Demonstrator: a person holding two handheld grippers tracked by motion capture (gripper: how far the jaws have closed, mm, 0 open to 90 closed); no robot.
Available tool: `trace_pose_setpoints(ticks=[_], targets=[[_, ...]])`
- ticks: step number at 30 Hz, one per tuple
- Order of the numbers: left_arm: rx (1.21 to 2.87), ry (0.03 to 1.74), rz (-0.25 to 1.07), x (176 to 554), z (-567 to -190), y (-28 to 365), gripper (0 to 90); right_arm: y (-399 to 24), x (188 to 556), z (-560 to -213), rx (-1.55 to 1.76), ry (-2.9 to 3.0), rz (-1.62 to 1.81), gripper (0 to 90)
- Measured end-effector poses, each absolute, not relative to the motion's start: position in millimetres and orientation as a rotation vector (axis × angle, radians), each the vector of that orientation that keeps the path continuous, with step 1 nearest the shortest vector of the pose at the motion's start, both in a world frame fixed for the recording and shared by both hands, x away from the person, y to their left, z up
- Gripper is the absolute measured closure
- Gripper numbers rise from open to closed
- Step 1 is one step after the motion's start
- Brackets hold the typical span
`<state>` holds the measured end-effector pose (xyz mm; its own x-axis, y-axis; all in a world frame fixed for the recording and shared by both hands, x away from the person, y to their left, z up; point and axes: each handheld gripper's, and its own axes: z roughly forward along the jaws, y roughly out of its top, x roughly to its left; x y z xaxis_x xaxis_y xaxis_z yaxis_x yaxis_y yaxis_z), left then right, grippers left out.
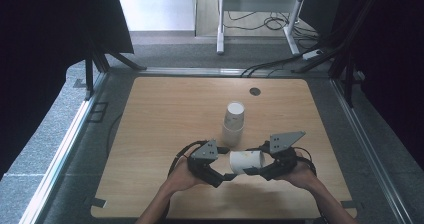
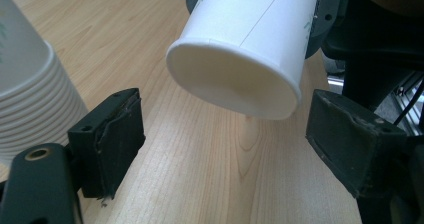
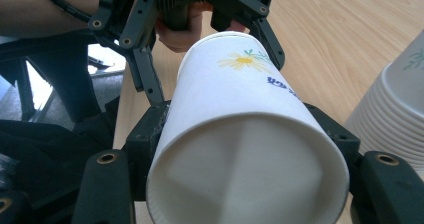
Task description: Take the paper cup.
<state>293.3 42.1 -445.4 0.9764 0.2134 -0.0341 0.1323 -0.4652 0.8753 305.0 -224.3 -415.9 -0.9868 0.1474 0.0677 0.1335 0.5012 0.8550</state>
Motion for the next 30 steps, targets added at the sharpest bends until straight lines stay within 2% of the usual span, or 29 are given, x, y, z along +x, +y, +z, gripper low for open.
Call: trace_pose_setpoints(ticks=[13, 30], targets=[[2.051, 0.169, 0.071, 290.5, -449.7, 37.5, 30.4, -223.0, 302.9, -419.3, 0.205, 2.734, 1.561, 36.8], [2.05, 0.167, 0.088, 290.2, -451.7, 38.2, 37.0, -223.9, 306.5, -421.8, 0.212, 2.751, 1.562, 37.1]])
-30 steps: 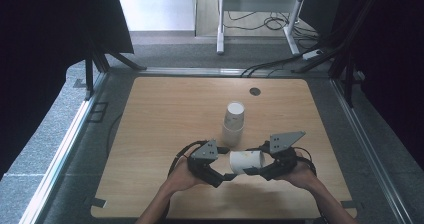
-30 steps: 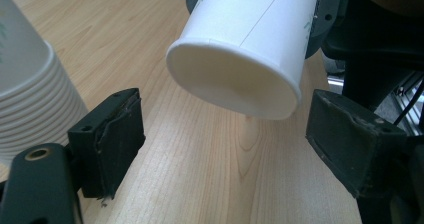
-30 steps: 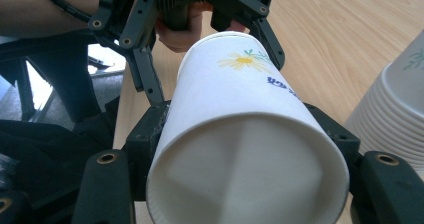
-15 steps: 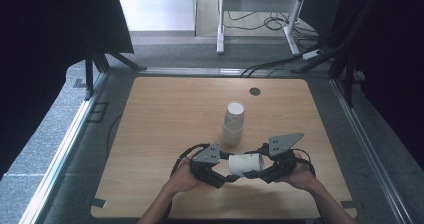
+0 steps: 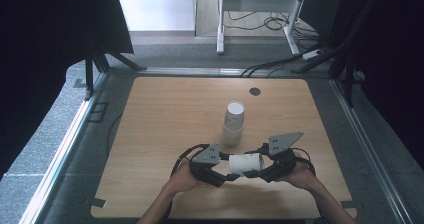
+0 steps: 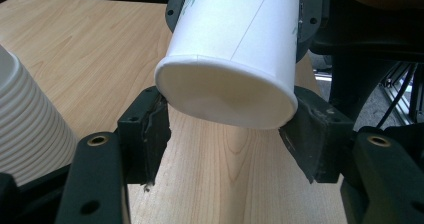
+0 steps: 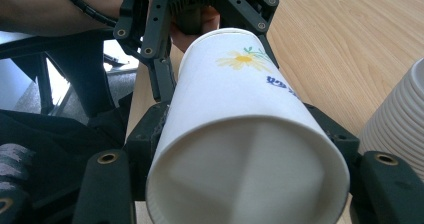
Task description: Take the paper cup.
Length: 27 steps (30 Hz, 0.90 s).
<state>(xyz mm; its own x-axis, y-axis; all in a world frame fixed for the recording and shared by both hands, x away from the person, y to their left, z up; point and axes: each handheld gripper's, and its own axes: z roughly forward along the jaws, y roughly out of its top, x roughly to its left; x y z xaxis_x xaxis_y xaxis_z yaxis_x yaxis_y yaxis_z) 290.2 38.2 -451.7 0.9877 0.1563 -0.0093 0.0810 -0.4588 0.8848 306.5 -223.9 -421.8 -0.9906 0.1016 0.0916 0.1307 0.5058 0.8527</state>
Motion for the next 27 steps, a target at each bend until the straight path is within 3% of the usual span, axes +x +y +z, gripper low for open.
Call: trace_pose_setpoints(ticks=[7, 17, 27], targets=[[2.065, 0.177, 0.084, 291, -452, 38, 37.6, -223, 308, -423, -0.208, -2.703, -1.522, 36.5], [2.126, 0.203, 0.067, 295, -448, 39, 38.1, -225, 310, -424, -0.272, -2.743, -1.489, 23.3], [2.266, 0.195, 0.1, 300, -431, 36, 38.0, -222, 310, -415, -0.236, -2.868, -1.346, 18.6]])
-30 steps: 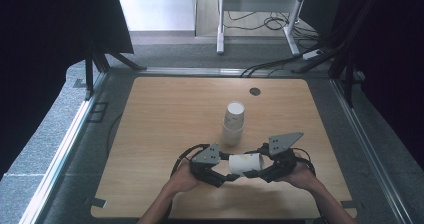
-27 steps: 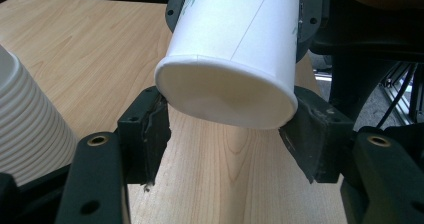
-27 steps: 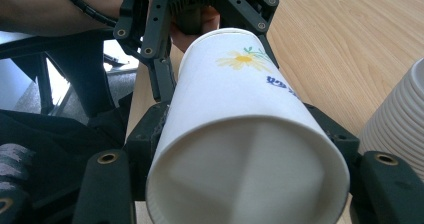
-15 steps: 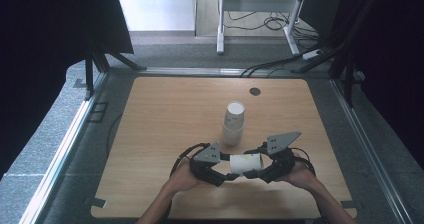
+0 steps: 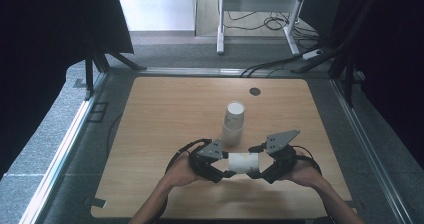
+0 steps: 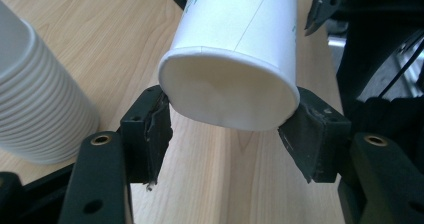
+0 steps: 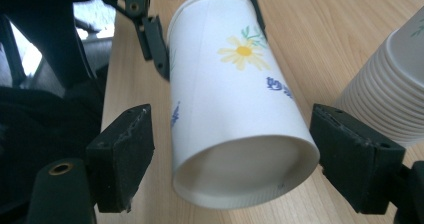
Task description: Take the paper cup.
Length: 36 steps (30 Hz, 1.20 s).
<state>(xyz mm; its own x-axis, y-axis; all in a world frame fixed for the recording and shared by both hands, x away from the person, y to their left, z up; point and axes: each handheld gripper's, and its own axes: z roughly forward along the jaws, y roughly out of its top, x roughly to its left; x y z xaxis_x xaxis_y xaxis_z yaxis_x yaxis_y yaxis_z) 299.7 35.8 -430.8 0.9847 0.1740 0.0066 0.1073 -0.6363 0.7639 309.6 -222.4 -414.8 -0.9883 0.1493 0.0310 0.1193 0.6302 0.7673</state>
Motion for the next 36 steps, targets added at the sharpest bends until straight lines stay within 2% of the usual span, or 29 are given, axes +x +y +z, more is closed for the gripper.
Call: trace_pose_setpoints(ticks=[13, 22, 29, 36], targets=[[2.529, 0.124, 0.202, 301, -412, 18, 37.8, -201, 312, -414, 0.17, 2.886, 1.015, 18.5], [2.634, 0.071, 0.268, 299, -401, 5, 37.5, -187, 313, -421, 0.127, 2.919, 0.883, 20.3], [2.702, 0.018, 0.316, 297, -399, -7, 37.3, -181, 313, -425, 0.109, 2.922, 0.808, 25.0], [2.71, 0.006, 0.317, 297, -401, -11, 37.0, -181, 314, -426, 0.095, 2.928, 0.808, 36.1]])
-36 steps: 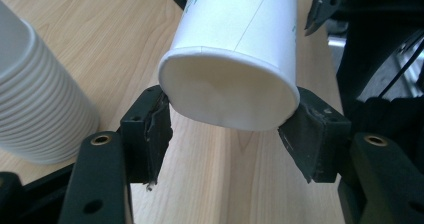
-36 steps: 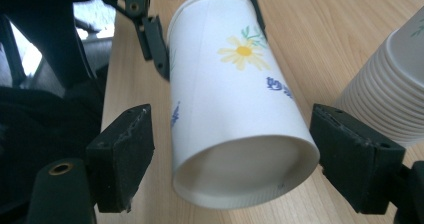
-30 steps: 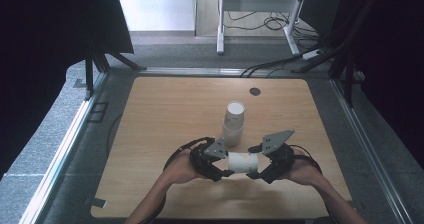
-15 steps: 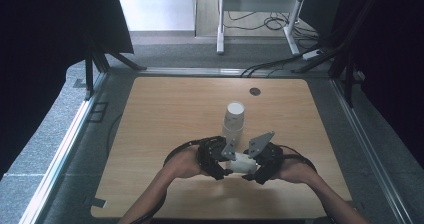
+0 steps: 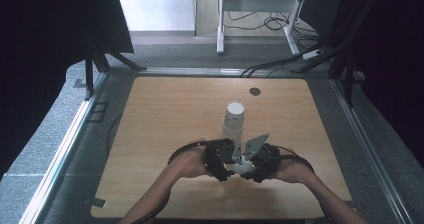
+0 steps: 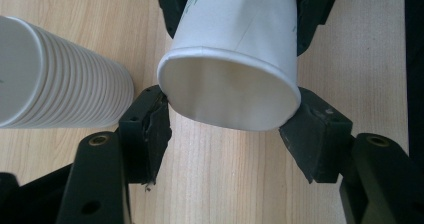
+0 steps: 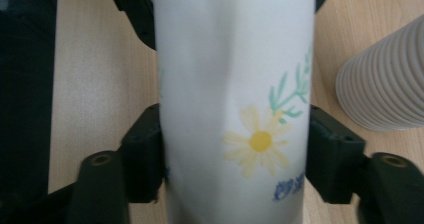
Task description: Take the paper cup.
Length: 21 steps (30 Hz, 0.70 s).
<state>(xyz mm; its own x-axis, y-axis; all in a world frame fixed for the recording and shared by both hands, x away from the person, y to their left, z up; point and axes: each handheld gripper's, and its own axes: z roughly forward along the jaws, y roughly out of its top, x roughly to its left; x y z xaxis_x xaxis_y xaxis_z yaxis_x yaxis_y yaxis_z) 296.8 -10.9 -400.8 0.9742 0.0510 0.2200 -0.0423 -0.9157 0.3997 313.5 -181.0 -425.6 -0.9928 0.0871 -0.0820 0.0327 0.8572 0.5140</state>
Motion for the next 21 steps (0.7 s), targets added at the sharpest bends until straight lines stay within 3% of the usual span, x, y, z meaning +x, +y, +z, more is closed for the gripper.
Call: trace_pose_setpoints(ticks=[7, 21], targets=[[2.666, 0.037, 0.26, 299, -405, -7, 34.3, -183, 311, -427, 0.108, 2.931, 0.813, 37.4], [2.4, 0.223, 0.114, 308, -395, 17, 14.5, -200, 310, -420, 0.205, 2.857, 1.102, 37.1]])
